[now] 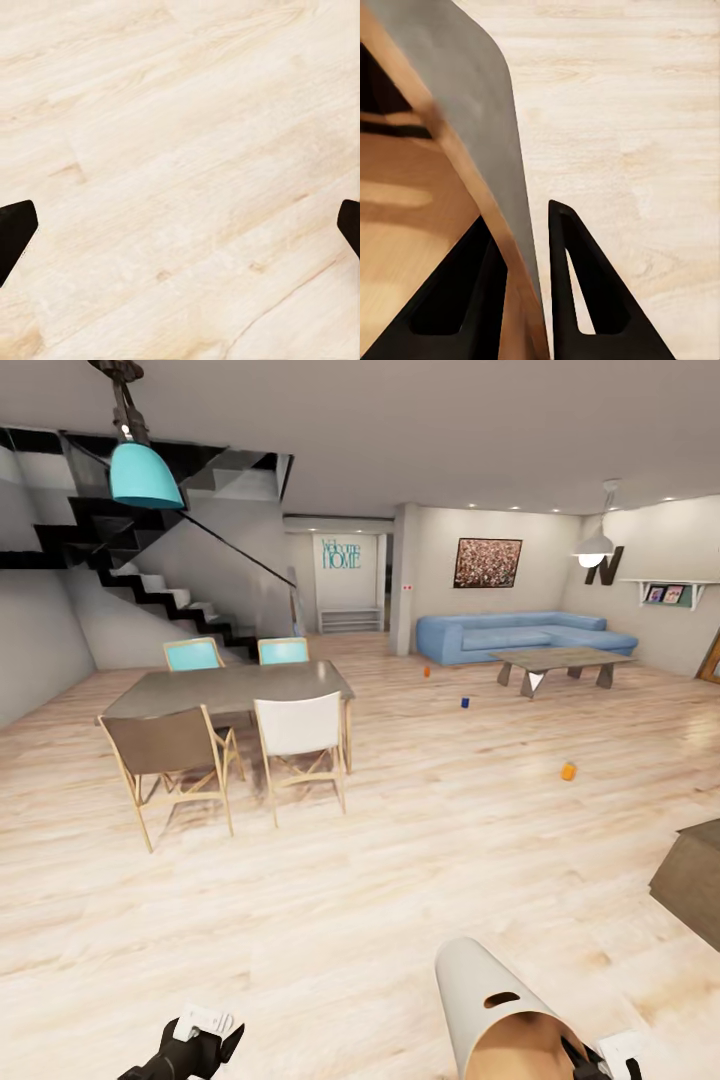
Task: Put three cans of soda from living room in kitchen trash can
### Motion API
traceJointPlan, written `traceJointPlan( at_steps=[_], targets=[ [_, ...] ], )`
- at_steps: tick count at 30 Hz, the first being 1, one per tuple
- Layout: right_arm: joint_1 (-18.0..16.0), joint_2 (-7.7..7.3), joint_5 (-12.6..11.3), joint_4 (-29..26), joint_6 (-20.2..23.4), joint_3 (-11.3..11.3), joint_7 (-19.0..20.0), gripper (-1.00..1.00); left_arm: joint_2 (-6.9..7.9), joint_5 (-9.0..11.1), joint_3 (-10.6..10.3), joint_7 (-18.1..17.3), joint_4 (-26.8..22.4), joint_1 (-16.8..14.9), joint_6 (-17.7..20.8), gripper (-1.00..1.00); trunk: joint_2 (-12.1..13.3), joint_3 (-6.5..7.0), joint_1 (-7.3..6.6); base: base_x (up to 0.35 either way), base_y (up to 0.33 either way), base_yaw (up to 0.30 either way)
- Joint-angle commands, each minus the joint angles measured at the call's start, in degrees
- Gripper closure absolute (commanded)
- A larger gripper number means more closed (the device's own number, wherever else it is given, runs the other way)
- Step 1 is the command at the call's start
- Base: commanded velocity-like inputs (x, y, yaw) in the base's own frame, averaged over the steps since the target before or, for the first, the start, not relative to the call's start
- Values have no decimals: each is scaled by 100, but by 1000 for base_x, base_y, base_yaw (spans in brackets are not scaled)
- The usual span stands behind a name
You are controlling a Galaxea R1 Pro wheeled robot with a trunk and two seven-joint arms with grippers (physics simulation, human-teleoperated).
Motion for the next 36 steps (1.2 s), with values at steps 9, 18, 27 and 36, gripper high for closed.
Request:
traceJointPlan(
  at_steps=[9, 18, 27, 36],
  targets=[
    [-3, -1, -53, -12, 1, -20, 30, 100, 0, 0, 0, 0, 0, -2, -1, -100, 0, 1, 0, 247, 179, -168],
    [-3, -1, -53, -12, 3, -20, 30, 100, 0, 0, 0, 0, 0, -2, -1, -100, 0, 1, 0, 252, 183, -245],
    [-3, 2, -51, -12, 9, -19, 30, 100, 0, -8, 0, -1, 0, -2, -1, -100, 0, 1, 0, 252, 184, -250],
    [-3, 2, -51, -12, 10, -19, 30, 100, 0, -9, 0, -1, 1, -2, -1, -100, 0, 1, 0, 253, 184, -222]
  ],
)
